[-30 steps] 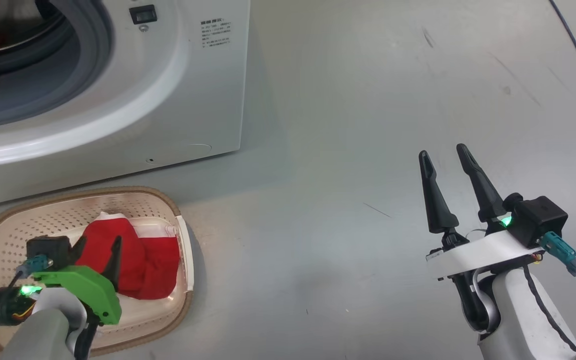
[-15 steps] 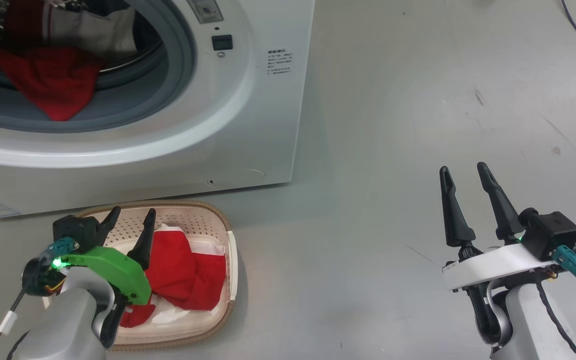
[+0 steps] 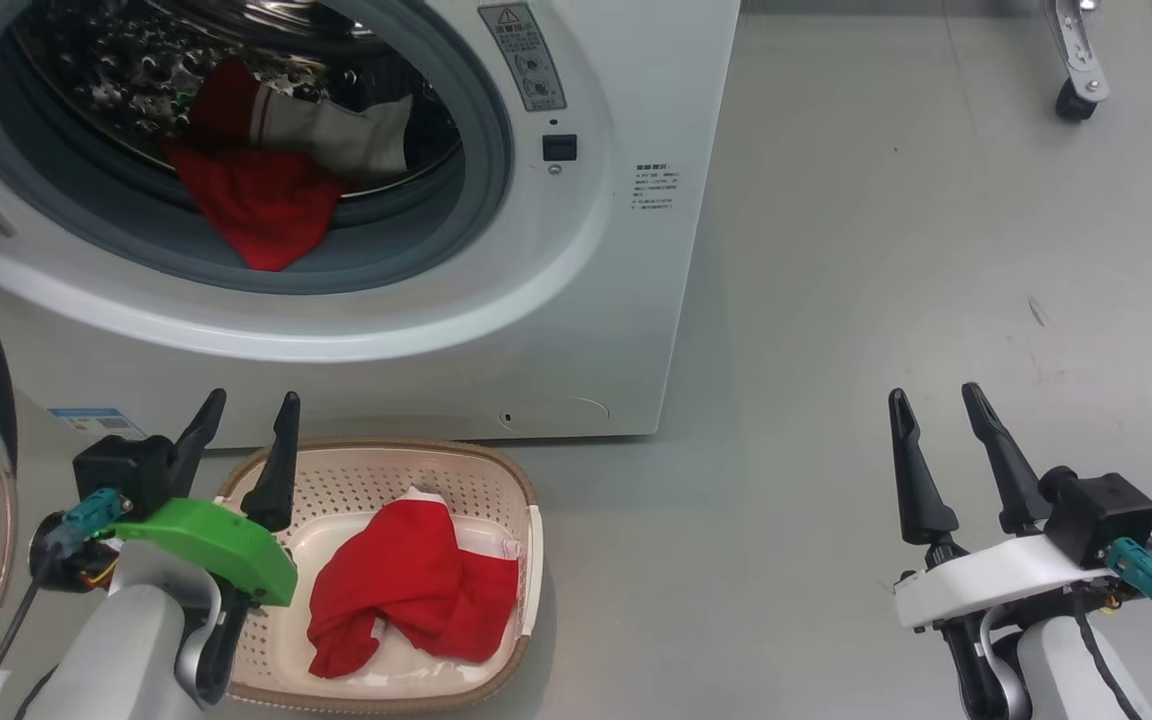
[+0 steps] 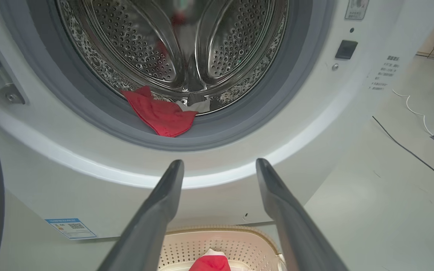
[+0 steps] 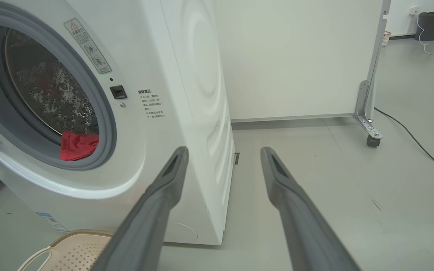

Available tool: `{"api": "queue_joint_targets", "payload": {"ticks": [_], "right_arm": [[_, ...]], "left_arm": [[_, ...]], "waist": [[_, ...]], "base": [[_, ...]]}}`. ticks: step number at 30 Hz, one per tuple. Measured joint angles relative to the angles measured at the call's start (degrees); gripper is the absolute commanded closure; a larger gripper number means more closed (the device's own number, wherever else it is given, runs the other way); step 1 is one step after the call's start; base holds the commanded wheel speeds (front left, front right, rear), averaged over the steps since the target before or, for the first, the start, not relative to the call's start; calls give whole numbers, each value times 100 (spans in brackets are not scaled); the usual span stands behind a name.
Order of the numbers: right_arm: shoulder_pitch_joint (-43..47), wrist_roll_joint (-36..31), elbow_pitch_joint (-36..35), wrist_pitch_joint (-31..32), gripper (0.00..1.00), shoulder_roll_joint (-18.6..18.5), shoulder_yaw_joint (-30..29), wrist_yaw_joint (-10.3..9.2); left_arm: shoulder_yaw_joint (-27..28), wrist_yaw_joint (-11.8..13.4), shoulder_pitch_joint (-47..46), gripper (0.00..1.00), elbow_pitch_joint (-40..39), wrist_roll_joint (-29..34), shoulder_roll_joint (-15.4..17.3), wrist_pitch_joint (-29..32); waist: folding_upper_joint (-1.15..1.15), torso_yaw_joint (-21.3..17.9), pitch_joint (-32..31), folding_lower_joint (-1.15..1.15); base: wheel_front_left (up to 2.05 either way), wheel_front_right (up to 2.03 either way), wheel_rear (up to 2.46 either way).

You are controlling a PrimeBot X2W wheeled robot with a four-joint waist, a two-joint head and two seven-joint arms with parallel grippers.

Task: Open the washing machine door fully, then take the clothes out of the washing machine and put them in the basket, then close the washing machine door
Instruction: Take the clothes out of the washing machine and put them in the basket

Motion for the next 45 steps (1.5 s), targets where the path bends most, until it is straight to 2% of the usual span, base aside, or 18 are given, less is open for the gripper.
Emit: {"api": "queue_joint_targets", "payload": {"ticks": [8,19,45], "right_arm": [[162,-42,2,0,0,-32,0,43],[266,-43,-11,0,0,-31,30,45],[280,-42,-52,0,0,-27,53,68]], "left_arm": [[394,3,517,0,-530,107,-116,-1],[737,29,985,0,-1018,403,-255,-1],[1125,27,1389,0,-1583,826,-491,-1]], "waist": [[0,170,-278,0],[0,212,-392,0],[0,144,-371,0]], "base": [[0,0,0],[0,0,0],[0,0,0]]}}
